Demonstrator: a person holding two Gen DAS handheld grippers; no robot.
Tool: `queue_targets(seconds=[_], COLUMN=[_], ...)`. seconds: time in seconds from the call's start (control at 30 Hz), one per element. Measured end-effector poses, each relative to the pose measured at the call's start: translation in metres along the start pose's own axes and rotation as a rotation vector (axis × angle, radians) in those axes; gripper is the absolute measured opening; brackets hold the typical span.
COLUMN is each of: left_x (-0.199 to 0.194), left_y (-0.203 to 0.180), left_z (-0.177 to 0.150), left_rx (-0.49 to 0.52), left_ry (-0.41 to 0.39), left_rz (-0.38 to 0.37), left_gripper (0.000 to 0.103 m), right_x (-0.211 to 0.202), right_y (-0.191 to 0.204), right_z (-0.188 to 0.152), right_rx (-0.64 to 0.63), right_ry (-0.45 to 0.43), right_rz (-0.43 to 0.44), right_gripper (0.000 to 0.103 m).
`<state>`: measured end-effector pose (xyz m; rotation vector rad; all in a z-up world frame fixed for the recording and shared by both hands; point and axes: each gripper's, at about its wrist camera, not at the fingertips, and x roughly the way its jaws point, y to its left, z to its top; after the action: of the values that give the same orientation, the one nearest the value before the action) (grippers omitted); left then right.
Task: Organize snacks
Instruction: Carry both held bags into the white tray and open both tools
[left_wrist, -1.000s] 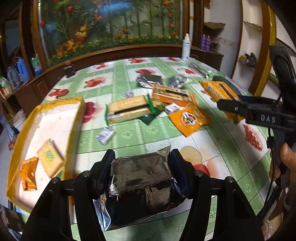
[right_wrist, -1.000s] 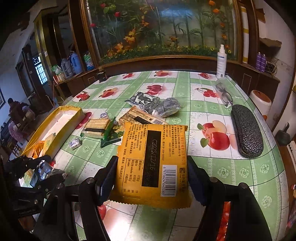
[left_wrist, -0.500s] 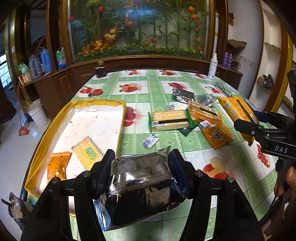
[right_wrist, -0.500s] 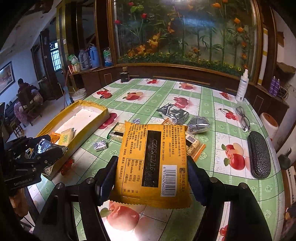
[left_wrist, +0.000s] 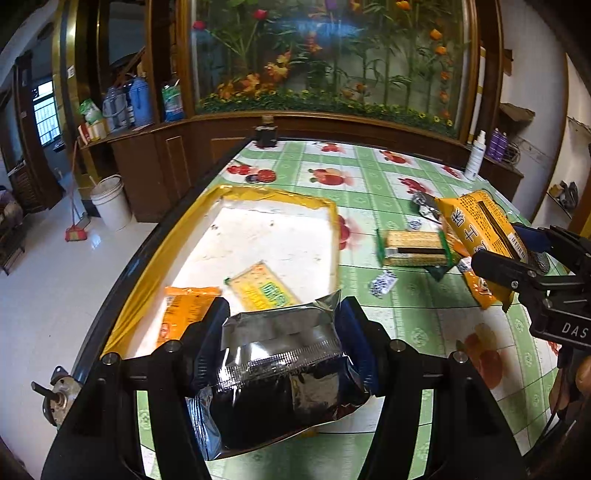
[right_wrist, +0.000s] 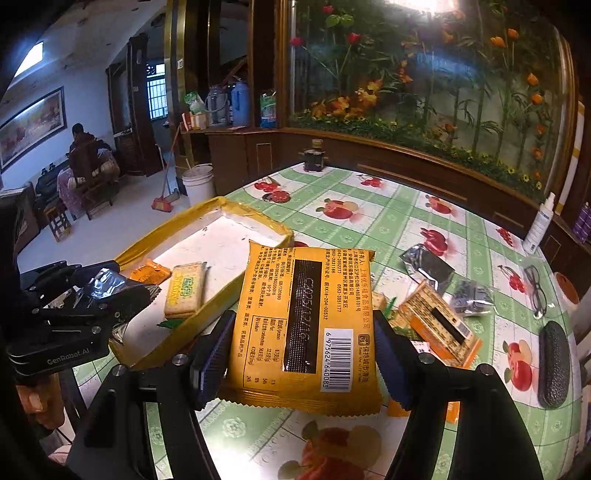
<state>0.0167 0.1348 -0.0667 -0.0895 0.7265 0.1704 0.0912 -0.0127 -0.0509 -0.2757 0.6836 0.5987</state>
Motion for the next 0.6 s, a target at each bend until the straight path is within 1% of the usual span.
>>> queue_targets(seconds=[0.17,0.33,0.5,0.6], left_x=[0.004,0.011,0.023,0.036], left_y=[0.018,0.034,0.053,0.064], left_z=[0.0,0.001,0.003,0.005], left_rx=[-0.026,-0.046,-0.076,-0.095], left_ry=[0.006,0.014,0.033,0.058], left_rz=[0.028,0.053,0.068,0.075], left_gripper=[0.061,0.061,0.062,0.062], right_x=[0.016,0.037,0.066,0.091], right_y=[0.02,0.038,0.055,0.065], right_z=[0.014,0.023,0.036,0.044], right_rx=[-0.021,-0.026,-0.019,-0.019], right_ry=[0.003,0.018,0.04,0.059], right_rz=[0.059,0.153,0.238,0.258], right_gripper=[0.072,0.072,0.072,0.072])
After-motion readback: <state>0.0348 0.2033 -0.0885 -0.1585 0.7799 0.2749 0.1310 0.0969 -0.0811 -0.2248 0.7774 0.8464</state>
